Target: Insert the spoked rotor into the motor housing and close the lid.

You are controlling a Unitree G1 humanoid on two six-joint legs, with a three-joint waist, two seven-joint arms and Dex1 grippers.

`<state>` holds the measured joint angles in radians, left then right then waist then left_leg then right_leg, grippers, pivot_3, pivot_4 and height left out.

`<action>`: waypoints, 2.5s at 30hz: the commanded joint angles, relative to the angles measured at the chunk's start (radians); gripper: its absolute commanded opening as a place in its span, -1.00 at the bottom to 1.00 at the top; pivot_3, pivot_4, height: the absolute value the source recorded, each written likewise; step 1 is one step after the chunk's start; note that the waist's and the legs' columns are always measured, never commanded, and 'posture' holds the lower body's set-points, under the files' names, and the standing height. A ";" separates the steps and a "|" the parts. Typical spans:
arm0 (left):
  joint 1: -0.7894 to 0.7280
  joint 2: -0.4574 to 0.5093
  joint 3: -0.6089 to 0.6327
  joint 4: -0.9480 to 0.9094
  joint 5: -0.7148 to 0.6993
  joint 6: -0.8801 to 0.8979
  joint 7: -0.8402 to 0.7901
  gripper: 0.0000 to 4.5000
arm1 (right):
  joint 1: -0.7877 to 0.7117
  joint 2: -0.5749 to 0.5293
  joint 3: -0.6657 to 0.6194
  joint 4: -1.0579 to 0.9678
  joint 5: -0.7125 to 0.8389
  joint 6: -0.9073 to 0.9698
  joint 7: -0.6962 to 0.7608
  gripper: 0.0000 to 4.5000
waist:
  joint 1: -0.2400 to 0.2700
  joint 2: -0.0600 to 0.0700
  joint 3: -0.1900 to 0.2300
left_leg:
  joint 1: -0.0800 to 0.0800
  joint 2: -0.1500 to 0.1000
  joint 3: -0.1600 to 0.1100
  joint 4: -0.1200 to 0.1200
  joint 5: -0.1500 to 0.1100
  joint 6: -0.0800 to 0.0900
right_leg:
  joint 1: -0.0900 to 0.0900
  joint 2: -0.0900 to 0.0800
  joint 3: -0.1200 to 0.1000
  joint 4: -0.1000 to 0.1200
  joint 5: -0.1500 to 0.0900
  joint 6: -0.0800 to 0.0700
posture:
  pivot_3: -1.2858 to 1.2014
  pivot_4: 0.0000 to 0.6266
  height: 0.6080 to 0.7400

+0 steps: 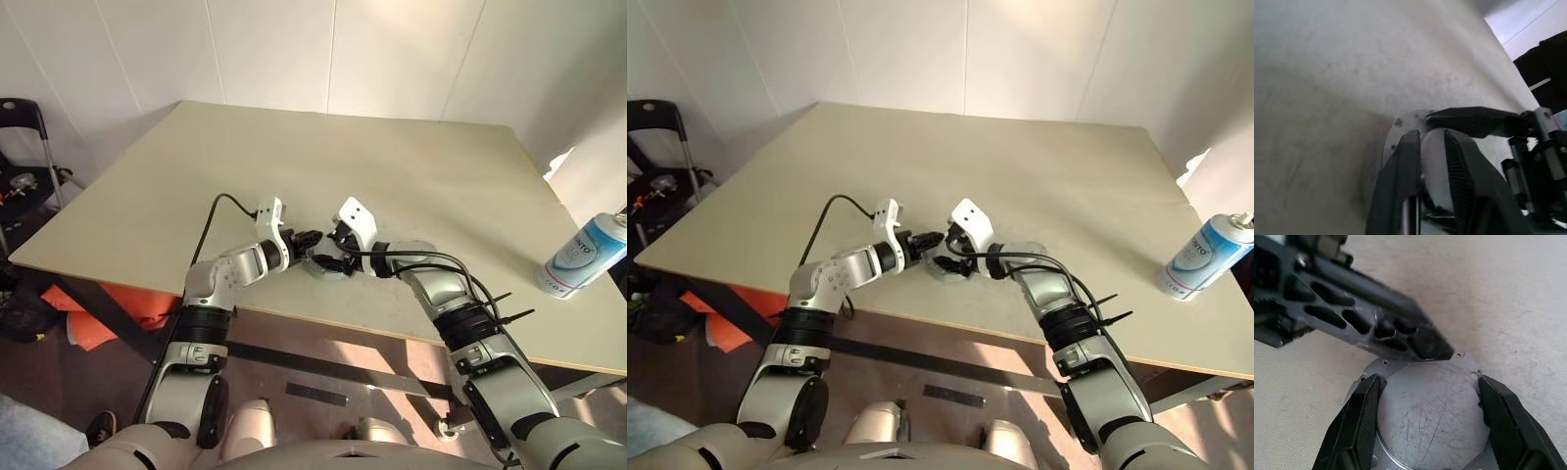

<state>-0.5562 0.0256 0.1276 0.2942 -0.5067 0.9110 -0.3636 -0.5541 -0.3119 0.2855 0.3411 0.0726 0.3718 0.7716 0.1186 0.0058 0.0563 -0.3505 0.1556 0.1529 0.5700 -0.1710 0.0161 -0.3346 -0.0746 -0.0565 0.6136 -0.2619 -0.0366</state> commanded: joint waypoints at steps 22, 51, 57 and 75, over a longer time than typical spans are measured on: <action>0.010 0.003 0.035 0.037 -0.047 0.109 0.027 -1.00 | 0.059 -0.083 -0.034 -0.231 0.065 0.069 0.120 0.95 | 0.008 0.001 -0.006 | -0.002 -0.002 0.000 -0.008 0.000 0.001 | 0.000 0.000 0.000 -0.011 -0.001 0.002 | 0.03 -1.00 1.00; 0.016 -0.007 0.021 -0.012 -0.074 0.021 -0.085 -1.00 | 0.029 -0.160 -0.418 -0.303 0.448 0.822 -0.001 0.95 | 0.009 0.005 -0.001 | -0.024 -0.003 0.000 -0.006 -0.003 0.006 | -0.018 -0.001 0.000 -0.011 0.002 -0.004 | 0.03 -1.00 1.00; 0.021 -0.004 0.026 -0.026 -0.082 0.021 -0.094 -1.00 | 0.037 -0.149 -0.492 -0.293 0.527 1.018 -0.051 0.95 | 0.010 0.005 -0.001 | -0.024 -0.003 0.000 -0.006 -0.002 0.003 | -0.018 -0.001 0.000 -0.011 0.002 -0.004 | 0.03 -1.00 1.00; 0.029 0.002 0.021 -0.046 -0.081 0.037 -0.101 -1.00 | 0.048 0.029 -0.577 -0.263 0.554 1.154 -0.223 0.95 | 0.009 0.005 -0.001 | -0.023 -0.002 0.000 -0.007 0.001 -0.001 | -0.018 0.000 0.000 -0.009 0.002 -0.004 | 0.03 -1.00 1.00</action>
<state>-0.5272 0.0333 0.1648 0.2736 -0.5711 0.9423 -0.4502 -0.4901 -0.3048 -0.2940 0.0793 0.5963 1.4980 0.5600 0.1276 0.0110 0.0552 -0.3731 0.1533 0.1531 0.5629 -0.1700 0.0144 -0.3528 -0.0750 -0.0565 0.6045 -0.2602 -0.0408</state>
